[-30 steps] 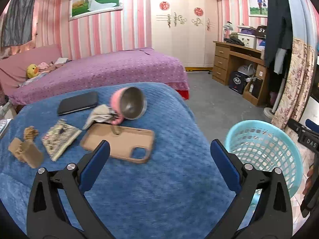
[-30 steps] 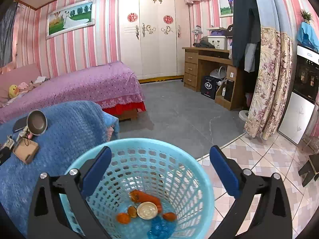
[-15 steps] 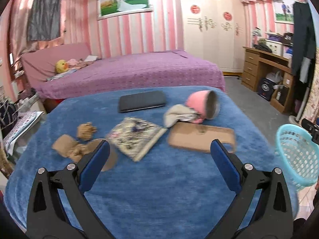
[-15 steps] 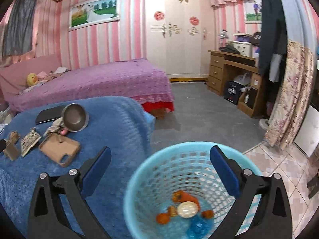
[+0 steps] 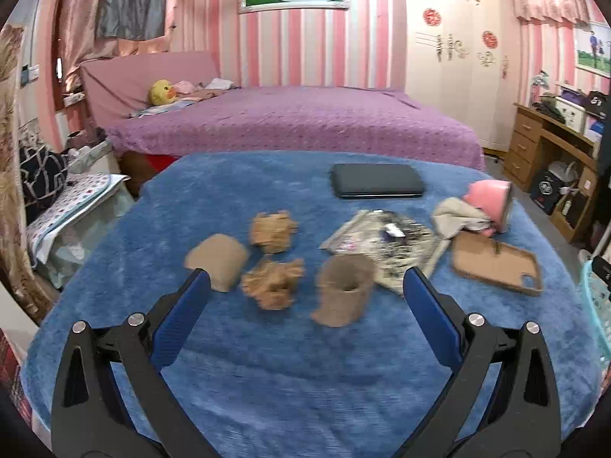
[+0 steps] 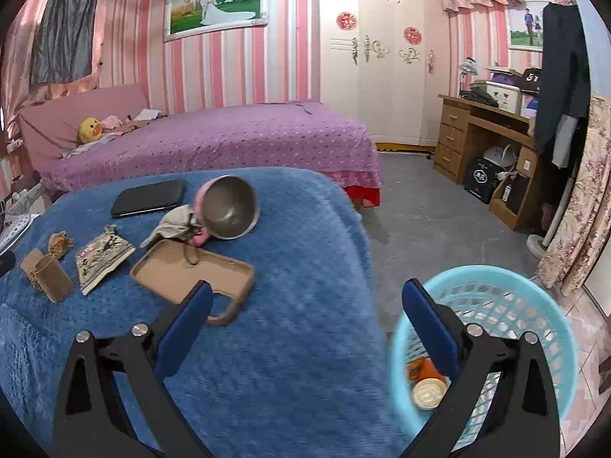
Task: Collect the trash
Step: 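Return both tools to the blanket above the brown paper items, then grasp crumpled brown paper with the left tool while the right tool grasps a brown paper cup, then carry the crumpled paper and paper cup over the blue basket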
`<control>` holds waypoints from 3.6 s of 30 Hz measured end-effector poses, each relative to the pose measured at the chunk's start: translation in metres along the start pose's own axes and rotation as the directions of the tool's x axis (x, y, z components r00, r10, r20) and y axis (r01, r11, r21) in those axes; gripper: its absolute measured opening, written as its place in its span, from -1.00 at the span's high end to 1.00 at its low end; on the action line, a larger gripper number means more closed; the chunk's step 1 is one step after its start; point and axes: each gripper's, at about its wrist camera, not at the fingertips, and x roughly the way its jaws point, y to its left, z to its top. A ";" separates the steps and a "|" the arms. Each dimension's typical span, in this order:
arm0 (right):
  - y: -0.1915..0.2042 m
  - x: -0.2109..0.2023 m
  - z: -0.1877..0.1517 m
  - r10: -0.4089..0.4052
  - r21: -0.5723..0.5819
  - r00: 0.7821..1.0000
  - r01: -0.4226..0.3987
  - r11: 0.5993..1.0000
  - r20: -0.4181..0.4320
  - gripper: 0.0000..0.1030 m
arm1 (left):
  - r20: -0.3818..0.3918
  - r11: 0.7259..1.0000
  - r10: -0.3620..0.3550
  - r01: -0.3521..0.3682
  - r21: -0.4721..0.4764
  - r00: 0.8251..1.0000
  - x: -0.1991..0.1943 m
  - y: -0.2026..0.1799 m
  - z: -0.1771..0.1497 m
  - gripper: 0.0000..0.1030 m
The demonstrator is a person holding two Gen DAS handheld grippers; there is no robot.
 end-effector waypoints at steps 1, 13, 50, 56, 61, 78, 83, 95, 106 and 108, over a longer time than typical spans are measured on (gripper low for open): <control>0.006 0.002 -0.001 0.004 -0.004 1.000 -0.004 1.000 -0.004 -0.89 | -0.004 1.000 0.005 -0.005 0.000 1.000 0.002 0.004 0.000 -0.89; 0.062 0.023 0.003 0.031 -0.086 0.999 -0.033 0.996 -0.021 -0.89 | -0.094 0.999 0.049 -0.047 0.023 0.994 0.040 0.039 -0.015 -0.89; 0.242 0.026 -0.027 0.316 -0.294 0.940 -0.341 0.893 -0.131 -0.89 | -0.089 0.993 0.095 -0.101 -0.066 0.991 0.031 0.126 -0.011 0.16; 0.287 0.028 -0.024 0.356 -0.340 0.924 -0.382 0.859 -0.140 -0.88 | -0.106 0.989 0.117 -0.126 -0.082 0.987 0.037 0.142 -0.016 0.16; 0.306 0.045 -0.023 0.374 -0.345 0.904 -0.424 0.837 -0.205 -0.34 | -0.111 0.983 0.114 -0.128 -0.128 0.987 0.038 0.149 -0.015 0.16; 0.197 0.003 0.011 0.341 -0.285 0.938 -0.345 0.894 -0.064 0.11 | -0.027 0.991 0.008 -0.012 -0.134 1.000 0.006 0.086 0.005 0.15; 0.143 -0.012 0.020 0.261 -0.260 0.965 -0.257 0.931 -0.021 0.11 | -0.018 0.989 -0.064 0.061 -0.138 0.998 -0.001 0.046 0.011 0.15; 0.045 0.002 0.009 0.132 -0.158 0.991 -0.134 0.978 -0.024 0.11 | -0.016 0.985 -0.154 0.153 -0.083 0.988 -0.006 -0.041 0.001 0.15; 0.001 0.010 0.005 0.076 -0.129 0.997 -0.078 0.989 -0.019 0.11 | -0.015 0.992 -0.124 0.123 -0.011 0.992 -0.002 -0.066 -0.009 0.15; -0.008 0.010 0.005 0.068 -0.117 0.997 -0.070 0.991 -0.020 0.11 | -0.009 0.993 -0.119 0.119 0.000 0.993 -0.002 -0.069 -0.009 0.15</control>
